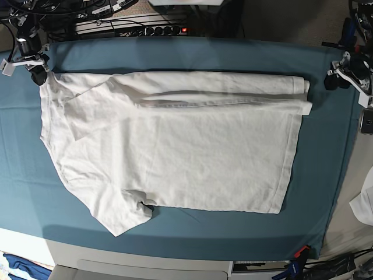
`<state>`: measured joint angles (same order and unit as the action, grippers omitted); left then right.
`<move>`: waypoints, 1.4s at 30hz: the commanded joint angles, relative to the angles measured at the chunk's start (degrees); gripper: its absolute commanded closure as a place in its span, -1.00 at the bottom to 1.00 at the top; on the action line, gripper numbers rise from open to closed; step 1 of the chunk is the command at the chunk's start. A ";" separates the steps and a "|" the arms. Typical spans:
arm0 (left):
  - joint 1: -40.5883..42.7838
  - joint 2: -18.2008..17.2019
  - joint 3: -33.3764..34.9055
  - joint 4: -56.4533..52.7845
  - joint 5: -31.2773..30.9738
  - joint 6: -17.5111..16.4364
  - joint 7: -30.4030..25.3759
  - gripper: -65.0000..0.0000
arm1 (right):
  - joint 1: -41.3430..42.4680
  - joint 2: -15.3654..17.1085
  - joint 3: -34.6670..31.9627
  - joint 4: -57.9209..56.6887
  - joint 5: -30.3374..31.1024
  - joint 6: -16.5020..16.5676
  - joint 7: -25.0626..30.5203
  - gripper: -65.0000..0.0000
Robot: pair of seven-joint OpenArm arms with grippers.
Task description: Fold the T-shirt properly
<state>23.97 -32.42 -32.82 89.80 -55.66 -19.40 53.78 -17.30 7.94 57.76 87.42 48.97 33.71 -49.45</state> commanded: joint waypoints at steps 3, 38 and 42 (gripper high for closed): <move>0.13 -1.07 -0.39 0.35 -3.10 -1.70 1.84 -0.20 | 0.02 1.09 0.33 0.96 1.14 0.57 1.20 1.00; -1.11 4.76 9.20 6.86 -4.28 -3.63 2.75 0.85 | 0.00 1.14 0.31 0.96 0.92 0.57 0.96 1.00; -0.94 4.74 9.18 6.86 -2.84 -3.61 2.86 1.00 | -0.04 1.16 0.31 0.96 0.94 0.76 -0.46 1.00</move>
<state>23.00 -26.68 -23.24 95.94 -58.50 -22.96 57.01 -17.30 7.94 57.74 87.42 48.93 33.93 -50.83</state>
